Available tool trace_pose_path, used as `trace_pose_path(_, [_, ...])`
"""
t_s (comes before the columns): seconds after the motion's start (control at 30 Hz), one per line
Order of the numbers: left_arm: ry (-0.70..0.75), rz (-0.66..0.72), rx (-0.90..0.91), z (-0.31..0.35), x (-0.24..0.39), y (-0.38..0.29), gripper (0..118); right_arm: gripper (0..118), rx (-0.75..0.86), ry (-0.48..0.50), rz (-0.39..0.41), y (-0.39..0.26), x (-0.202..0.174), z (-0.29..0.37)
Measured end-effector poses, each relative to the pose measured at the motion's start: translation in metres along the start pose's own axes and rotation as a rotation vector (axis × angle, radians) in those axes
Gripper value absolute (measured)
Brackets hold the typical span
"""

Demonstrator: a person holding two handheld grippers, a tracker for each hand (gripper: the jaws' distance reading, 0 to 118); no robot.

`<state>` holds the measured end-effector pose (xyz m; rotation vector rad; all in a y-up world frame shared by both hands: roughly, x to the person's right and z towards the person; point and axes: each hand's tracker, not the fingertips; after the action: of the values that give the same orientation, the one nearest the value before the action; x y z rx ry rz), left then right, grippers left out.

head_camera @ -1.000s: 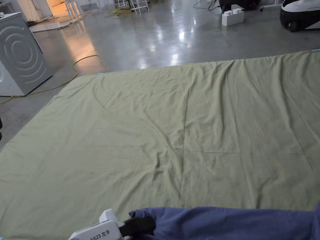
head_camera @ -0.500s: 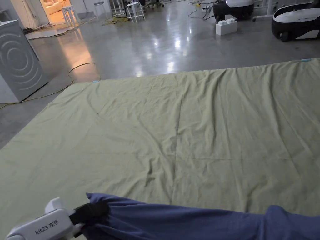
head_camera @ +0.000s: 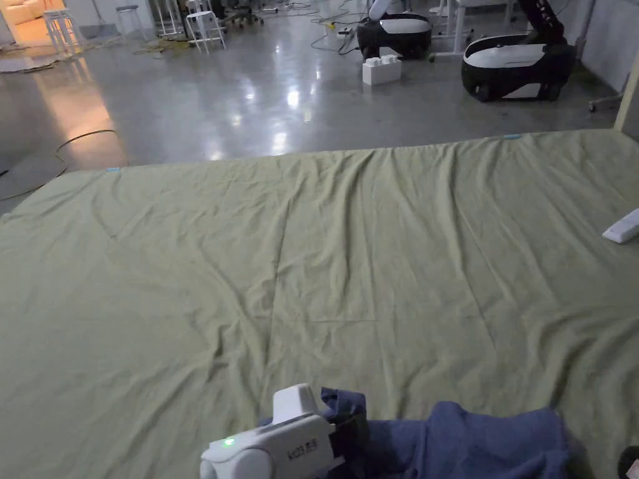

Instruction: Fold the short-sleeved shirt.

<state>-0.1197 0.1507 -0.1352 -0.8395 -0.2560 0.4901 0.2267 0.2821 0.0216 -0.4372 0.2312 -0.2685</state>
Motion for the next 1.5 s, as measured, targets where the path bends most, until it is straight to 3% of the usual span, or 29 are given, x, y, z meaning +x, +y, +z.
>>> trace_pose_path(0.1, [0.049,-0.09,-0.089,-0.023,0.017,-0.005,76,0,-0.017,-0.063,0.01,-0.005,0.013,0.004])
trace_pose_path(0.17, [-0.012,-0.109,-0.112,-0.011,0.021,-0.003,87,0,-0.016,-0.065,0.0,-0.007,0.021,0.006])
trace_pose_path(0.3, [0.005,-0.152,0.129,0.047,0.018,0.019,87,0,-0.017,-0.059,-0.018,-0.01,0.03,0.007])
trace_pose_path(0.37, [0.029,-0.07,0.186,0.066,0.005,0.027,85,0,-0.013,-0.04,0.001,-0.012,0.032,0.008])
trace_pose_path(0.4, [0.02,-0.026,0.182,0.069,-0.003,0.029,79,0,-0.016,-0.04,0.009,-0.012,0.032,0.009])
trace_pose_path(0.43, [-0.009,0.03,0.175,0.068,-0.011,0.028,65,0,-0.019,-0.039,0.015,-0.012,0.033,0.009])
trace_pose_path(0.47, [-0.043,0.056,0.153,0.063,-0.017,0.025,39,0,-0.021,-0.038,0.017,-0.012,0.032,0.01])
trace_pose_path(0.5, [-0.022,0.065,0.128,0.049,-0.018,0.021,5,0,-0.021,-0.037,0.017,-0.012,0.032,0.01])
trace_pose_path(0.7, [-0.052,0.063,-0.162,-0.038,-0.008,-0.02,5,0,-0.015,-0.064,0.003,-0.011,0.033,0.019])
trace_pose_path(0.77, [-0.078,0.033,-0.158,-0.05,0.001,-0.032,5,0,-0.016,-0.075,0.011,-0.008,0.032,0.022])
trace_pose_path(0.93, [-0.089,0.015,-0.12,-0.028,-0.006,-0.017,6,0,-0.024,-0.068,0.007,-0.009,0.032,0.015])
trace_pose_path(0.97, [-0.076,0.023,-0.082,-0.014,-0.01,-0.015,13,0,-0.025,-0.061,0.009,-0.008,0.03,0.013])
trace_pose_path(1.07, [-0.081,0.064,0.065,0.038,-0.042,-0.003,76,0,-0.016,-0.037,0.03,-0.006,0.022,0.009])
trace_pose_path(1.1, [-0.093,0.094,0.093,0.054,-0.056,0.001,91,0,-0.02,-0.024,0.033,-0.007,0.021,0.006])
trace_pose_path(1.2, [-0.05,0.194,0.142,0.095,-0.105,0.007,92,0,-0.033,-0.011,0.052,-0.008,0.017,0.0])
trace_pose_path(1.33, [0.037,0.343,0.135,0.101,-0.155,-0.001,92,0,-0.042,0.011,0.052,-0.01,0.013,-0.005])
trace_pose_path(1.5, [-0.232,0.515,0.079,0.062,-0.172,-0.026,86,0,-0.055,0.01,0.059,-0.011,0.01,-0.002])
